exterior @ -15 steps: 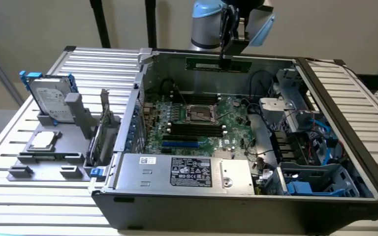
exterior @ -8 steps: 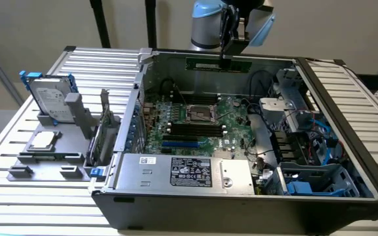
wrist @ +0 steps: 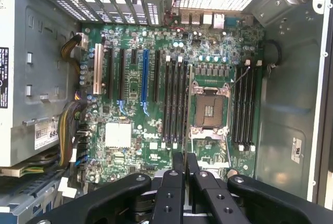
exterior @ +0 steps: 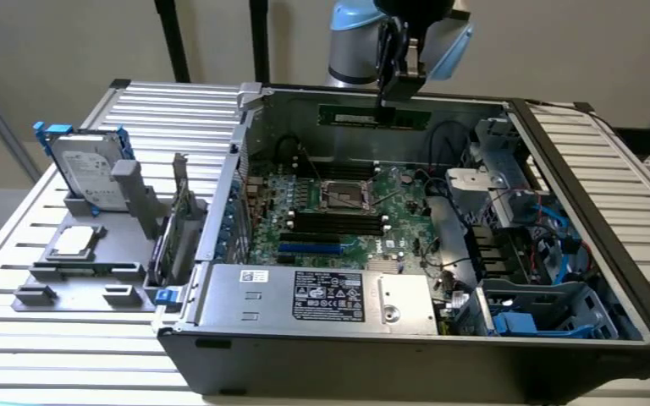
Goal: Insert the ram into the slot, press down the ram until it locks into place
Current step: 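Insert the ram into the slot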
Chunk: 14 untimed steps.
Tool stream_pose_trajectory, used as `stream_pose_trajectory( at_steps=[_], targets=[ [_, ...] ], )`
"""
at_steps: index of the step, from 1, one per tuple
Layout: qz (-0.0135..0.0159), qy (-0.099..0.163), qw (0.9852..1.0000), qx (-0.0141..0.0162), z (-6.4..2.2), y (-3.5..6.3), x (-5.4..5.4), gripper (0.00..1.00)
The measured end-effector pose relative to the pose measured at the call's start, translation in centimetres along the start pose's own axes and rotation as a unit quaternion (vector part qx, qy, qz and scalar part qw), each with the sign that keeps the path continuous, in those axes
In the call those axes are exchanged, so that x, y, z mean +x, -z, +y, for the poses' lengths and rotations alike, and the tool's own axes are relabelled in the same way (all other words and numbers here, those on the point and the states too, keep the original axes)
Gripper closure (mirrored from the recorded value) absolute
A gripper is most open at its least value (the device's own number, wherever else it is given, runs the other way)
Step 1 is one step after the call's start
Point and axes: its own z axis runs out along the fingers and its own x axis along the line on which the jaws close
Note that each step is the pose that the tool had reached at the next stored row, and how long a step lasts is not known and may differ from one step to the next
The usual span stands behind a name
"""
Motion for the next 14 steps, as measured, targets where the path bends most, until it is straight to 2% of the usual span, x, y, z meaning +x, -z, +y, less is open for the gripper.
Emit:
stream_pose_trajectory(
  at_steps=[14],
  targets=[
    [-0.0005,-0.010,1.0000,0.0002,2.03,-2.62,0.9,0.87]
  ],
)
